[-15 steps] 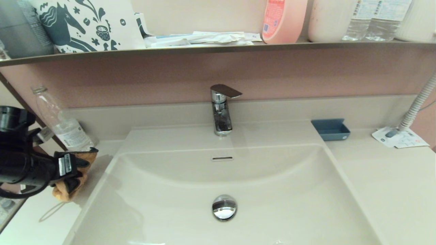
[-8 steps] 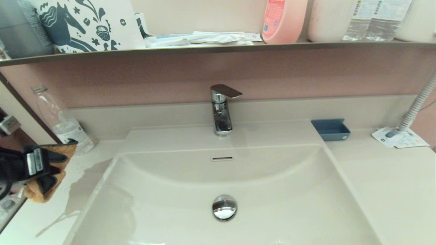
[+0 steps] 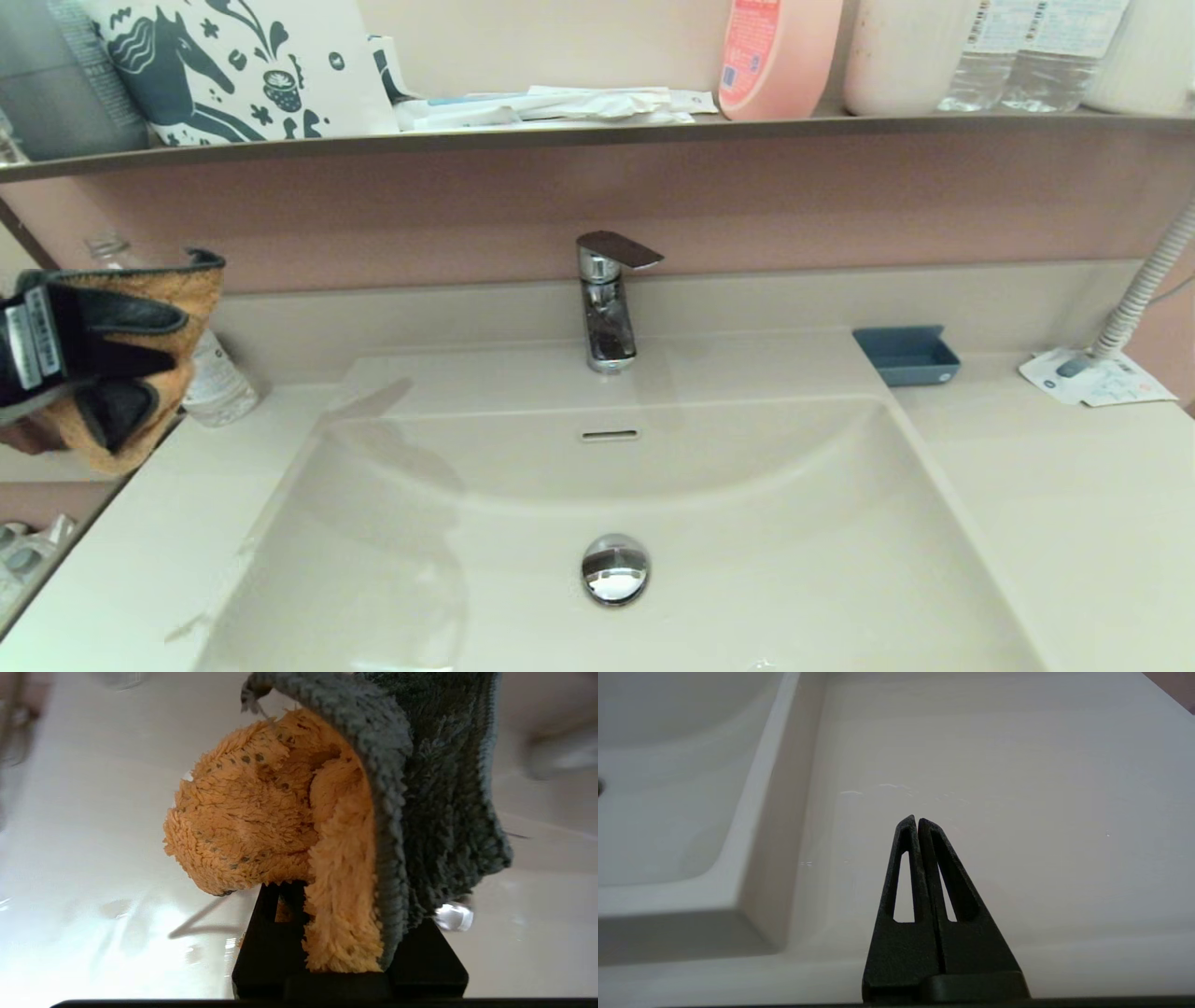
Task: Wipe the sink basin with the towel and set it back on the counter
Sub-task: Wipe the sink
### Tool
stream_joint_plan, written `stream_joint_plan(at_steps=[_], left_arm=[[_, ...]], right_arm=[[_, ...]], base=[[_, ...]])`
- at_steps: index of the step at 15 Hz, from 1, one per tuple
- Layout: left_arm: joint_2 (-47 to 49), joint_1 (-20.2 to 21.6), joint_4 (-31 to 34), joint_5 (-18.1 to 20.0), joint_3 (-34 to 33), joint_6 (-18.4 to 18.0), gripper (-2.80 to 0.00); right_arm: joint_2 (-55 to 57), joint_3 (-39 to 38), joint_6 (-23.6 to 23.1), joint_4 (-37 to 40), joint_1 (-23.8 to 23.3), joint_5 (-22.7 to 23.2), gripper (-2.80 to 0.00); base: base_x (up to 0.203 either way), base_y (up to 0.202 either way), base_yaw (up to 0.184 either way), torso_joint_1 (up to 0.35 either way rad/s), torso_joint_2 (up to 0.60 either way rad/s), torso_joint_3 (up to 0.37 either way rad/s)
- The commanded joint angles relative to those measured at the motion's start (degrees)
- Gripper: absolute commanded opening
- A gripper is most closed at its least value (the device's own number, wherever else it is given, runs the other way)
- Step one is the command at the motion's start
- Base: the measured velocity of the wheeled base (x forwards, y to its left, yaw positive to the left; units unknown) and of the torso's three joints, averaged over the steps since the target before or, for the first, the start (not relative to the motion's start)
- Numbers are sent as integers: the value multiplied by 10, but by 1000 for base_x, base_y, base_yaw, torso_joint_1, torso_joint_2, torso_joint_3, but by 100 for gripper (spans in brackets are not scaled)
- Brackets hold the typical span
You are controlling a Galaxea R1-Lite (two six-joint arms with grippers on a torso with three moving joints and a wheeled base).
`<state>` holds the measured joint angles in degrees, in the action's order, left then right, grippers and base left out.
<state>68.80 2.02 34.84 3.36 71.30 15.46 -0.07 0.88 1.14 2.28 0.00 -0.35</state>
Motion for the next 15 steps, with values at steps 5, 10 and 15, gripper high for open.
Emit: stream_joint_plan(at_steps=[5,10,15], left_arm=[[6,-338,0,-166,22,128,-280],[92,-537,-4,-291,15,274,-280],[147,-633,-3,-322,-33,286,-280]], right_arm=[[1,0,0,0,0,0,-280],[1,0,-1,0,0,0,-280],[3,8,-1,20,0,-12,-280]], base=[[0,0,0,0,0,0],[0,0,0,0,0,0],[0,0,0,0,0,0]])
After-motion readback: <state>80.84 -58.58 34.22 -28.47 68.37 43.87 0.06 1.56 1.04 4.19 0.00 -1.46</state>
